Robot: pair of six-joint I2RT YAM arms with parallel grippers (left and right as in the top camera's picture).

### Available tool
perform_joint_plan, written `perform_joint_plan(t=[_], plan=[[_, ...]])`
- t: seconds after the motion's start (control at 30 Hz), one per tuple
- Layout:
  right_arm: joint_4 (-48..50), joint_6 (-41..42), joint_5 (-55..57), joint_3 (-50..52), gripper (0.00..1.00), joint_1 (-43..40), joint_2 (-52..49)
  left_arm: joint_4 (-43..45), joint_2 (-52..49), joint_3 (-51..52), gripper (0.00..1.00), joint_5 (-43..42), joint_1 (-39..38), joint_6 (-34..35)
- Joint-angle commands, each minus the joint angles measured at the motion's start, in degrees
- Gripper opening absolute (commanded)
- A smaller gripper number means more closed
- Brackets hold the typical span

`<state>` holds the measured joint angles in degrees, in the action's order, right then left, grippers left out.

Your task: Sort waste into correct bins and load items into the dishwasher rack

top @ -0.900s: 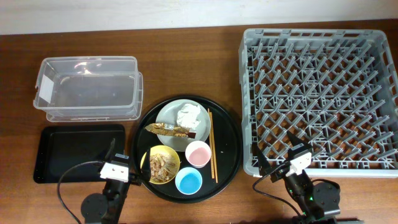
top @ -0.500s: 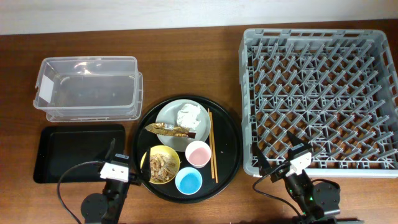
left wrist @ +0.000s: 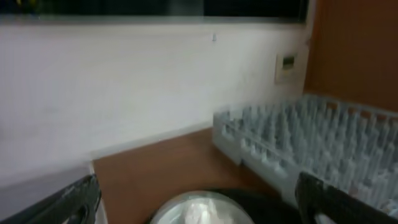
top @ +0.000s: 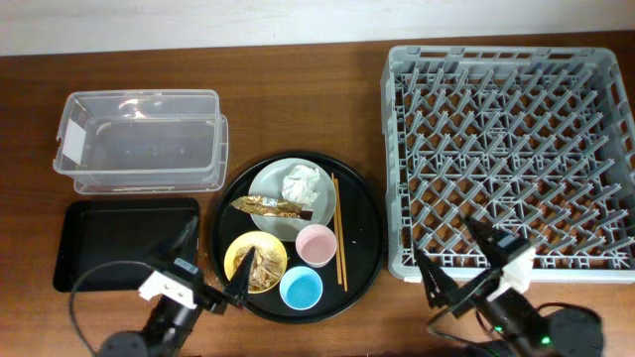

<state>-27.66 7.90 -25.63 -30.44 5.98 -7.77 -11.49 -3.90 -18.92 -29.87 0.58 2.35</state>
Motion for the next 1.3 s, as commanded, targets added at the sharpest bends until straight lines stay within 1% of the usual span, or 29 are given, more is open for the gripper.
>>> perform_joint_plan(t=[0.0, 0.07, 0.1, 0.13, 0.17, 0.2, 0.23, 0.27, 0.3, 0.37, 0.4, 0.47, 0.5, 0.53, 0.57, 0.6, 0.63, 0.67, 0.73, 0.77, 0.83, 0.9, 0.93, 1.0, 1.03, 1.17, 1.2, 1.23, 1.27], plan=[[-12.96, 0.52, -0.48, -17.59, 0.99, -0.39, -12.72, -14.64, -10.71, -16.15, 0.99, -0.28, 0.33, 1.31], [-24.87, 0.55, -0.79, -31.34, 0.98, -0.39, -22.93, -29.18, -21.81, -30.53, 0.99, -0.79, 0.33, 0.66], [-27.85, 0.87, -1.18, -35.98, 0.98, -0.37, -26.08, -34.51, -25.64, -36.22, 0.99, -1.42, 0.33, 0.68], [-32.39, 2.58, -5.44, -40.92, 0.98, -0.37, -29.38, -41.18, -29.20, -42.77, 0.99, -2.99, 0.35, 0.92], [-35.63, 2.45, -8.81, -44.06, 0.99, -0.37, -31.50, -43.91, -31.01, -46.40, 0.99, -6.38, 0.33, 1.29], [-36.92, 2.47, -8.87, -45.13, 0.98, -0.37, -32.35, -44.57, -32.11, -47.74, 0.99, -9.16, 0.33, 1.33], [-37.16, 2.47, -8.85, -45.16, 0.99, -0.37, -32.57, -44.83, -32.52, -47.71, 0.99, -10.38, 0.33, 1.53], [-37.62, 2.49, -8.81, -45.11, 0.99, -0.39, -32.74, -47.17, -33.29, -47.67, 0.99, -10.36, 0.22, 2.34], [-38.42, 2.51, -8.57, -45.11, 0.99, -0.39, -32.74, -52.35, -35.06, -47.54, 0.97, -8.63, 0.00, 2.60], [-40.02, 3.65, -8.26, -45.11, 0.99, -0.39, -32.74, -57.44, -38.53, -46.62, 0.97, -3.15, -1.49, 2.58], [-41.09, 5.27, -8.28, -45.11, 1.00, -0.37, -32.74, -57.29, -42.16, -44.30, 0.99, -0.61, -4.09, 2.62], [-42.23, 6.36, -8.24, -45.11, 0.96, -0.39, -32.74, -55.45, -47.60, -42.34, 0.96, 3.17, -8.85, 3.48], [-43.10, 6.38, -8.24, -45.11, 0.95, -0.37, -32.74, -54.55, -50.77, -42.29, 0.91, 5.79, -11.69, 3.58], [-43.80, 6.36, -8.24, -45.11, 0.95, -0.39, -32.74, -52.74, -54.64, -42.29, 0.83, 8.02, -15.63, 4.70], [-44.98, 6.36, -8.22, -45.11, 0.95, -0.39, -32.74, -49.55, -60.43, -42.29, 0.83, 12.61, -21.42, 7.04], [-45.40, 6.34, -8.22, -45.11, 0.95, -0.39, -32.74, -47.43, -64.41, -42.29, 0.77, 16.57, -24.96, 9.11], [-45.77, 6.34, -8.22, -45.11, 0.95, -0.39, -32.74, -45.46, -67.28, -42.29, 0.73, 18.80, -27.32, 10.32], [-46.42, 6.32, -8.22, -45.11, 0.95, -0.37, -32.74, -41.44, -71.80, -42.29, 0.72, 21.44, -30.47, 10.86], [-47.19, 6.32, -8.22, -45.11, 0.95, -0.39, -32.74, -37.73, -78.51, -42.29, 0.66, 25.79, -32.48, 14.03], [-47.54, 6.32, -8.22, -45.11, 0.95, -0.39, -32.74, -35.93, -81.74, -42.29, 0.60, 25.62, -32.57, 14.84], [-47.98, 6.32, -8.20, -45.11, 0.95, -0.39, -32.74, -33.03, -85.92, -42.29, 0.52, 25.44, -32.57, 14.82], [-48.02, 6.32, -8.22, -45.11, 0.95, -0.39, -32.74, -32.00, -88.21, -42.29, 0.44, 23.50, -32.57, 14.78], [-48.04, 6.32, -8.22, -45.11, 0.95, -0.39, -32.74, -32.20, -88.91, -42.29, 0.33, 22.97, -32.57, 14.78], [-48.04, 6.32, -8.22, -45.11, 0.95, -0.39, -32.74, -32.76, -88.98, -42.29, 0.08, 22.10, -32.57, 14.73], [-48.04, 6.32, -8.22, -45.11, 0.95, -0.39, -32.74, -33.44, -88.98, -42.29, 0.00, 21.94, -32.57, 14.71], [-48.04, 6.16, -8.22, -45.11, 0.95, -0.39, -32.74, -37.64, -86.47, -44.48, 0.00, 20.79, -30.82, 14.69], [-48.04, 6.05, -8.17, -45.11, 0.95, -0.39, -32.74, -38.66, -84.54, -45.70, 0.00, 17.29, -29.40, 14.05], [-48.04, 5.90, -7.61, -45.11, 0.95, -0.39, -32.74, -38.73, -81.94, -46.60, 0.00, 10.62, -27.71, 11.96], [-48.13, 5.88, -6.38, -45.11, 0.95, -0.39, -32.74, -38.73, -80.00, -47.01, 0.00, 6.32, -26.47, 11.17]])
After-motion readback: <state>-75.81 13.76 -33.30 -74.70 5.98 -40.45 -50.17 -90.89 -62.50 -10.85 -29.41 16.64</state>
